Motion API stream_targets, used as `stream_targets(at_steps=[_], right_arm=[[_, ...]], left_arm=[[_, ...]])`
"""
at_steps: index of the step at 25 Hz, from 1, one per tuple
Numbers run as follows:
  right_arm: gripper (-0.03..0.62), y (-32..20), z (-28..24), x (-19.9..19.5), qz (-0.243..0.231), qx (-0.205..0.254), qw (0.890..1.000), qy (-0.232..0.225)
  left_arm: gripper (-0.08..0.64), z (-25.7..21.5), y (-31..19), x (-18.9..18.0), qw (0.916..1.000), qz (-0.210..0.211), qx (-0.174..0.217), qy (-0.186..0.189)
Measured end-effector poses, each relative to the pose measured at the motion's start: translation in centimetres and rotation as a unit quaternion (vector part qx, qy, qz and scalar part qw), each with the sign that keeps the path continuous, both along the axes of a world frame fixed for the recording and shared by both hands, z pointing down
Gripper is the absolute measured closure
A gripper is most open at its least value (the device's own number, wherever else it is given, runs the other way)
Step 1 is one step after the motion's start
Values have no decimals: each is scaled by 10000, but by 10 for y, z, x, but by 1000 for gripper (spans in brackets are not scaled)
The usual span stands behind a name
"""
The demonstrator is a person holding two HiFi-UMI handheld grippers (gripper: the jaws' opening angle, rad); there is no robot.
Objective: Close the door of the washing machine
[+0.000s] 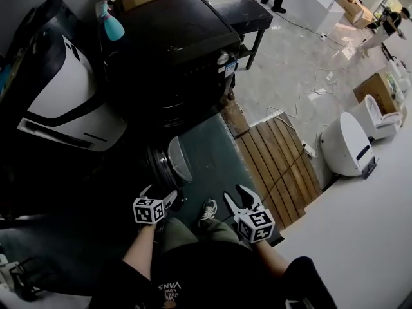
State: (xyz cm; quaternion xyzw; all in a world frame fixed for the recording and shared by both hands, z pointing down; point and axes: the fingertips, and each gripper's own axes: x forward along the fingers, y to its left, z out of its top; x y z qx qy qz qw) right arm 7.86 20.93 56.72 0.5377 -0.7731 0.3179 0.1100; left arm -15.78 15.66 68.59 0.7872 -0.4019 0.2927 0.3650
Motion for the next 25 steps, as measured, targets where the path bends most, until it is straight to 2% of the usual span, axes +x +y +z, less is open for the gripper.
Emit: stream_targets(at_steps=[5, 12, 18, 25], right_arm=[[408, 6, 2, 21, 180, -27, 9998, 73], [410, 5, 10, 38, 434, -133, 9989, 141], [410, -22, 10, 43, 649, -124, 9976, 220], [410, -64, 24, 47, 920, -290, 9952, 185]], left_arm=[[153, 0, -1, 41, 9985, 533, -152, 33], [164, -3, -18, 103, 9921, 1218, -233, 202], [181, -9, -45, 144, 9840, 1729, -129, 399], [183, -18, -90, 168, 9773, 2063, -49, 475]])
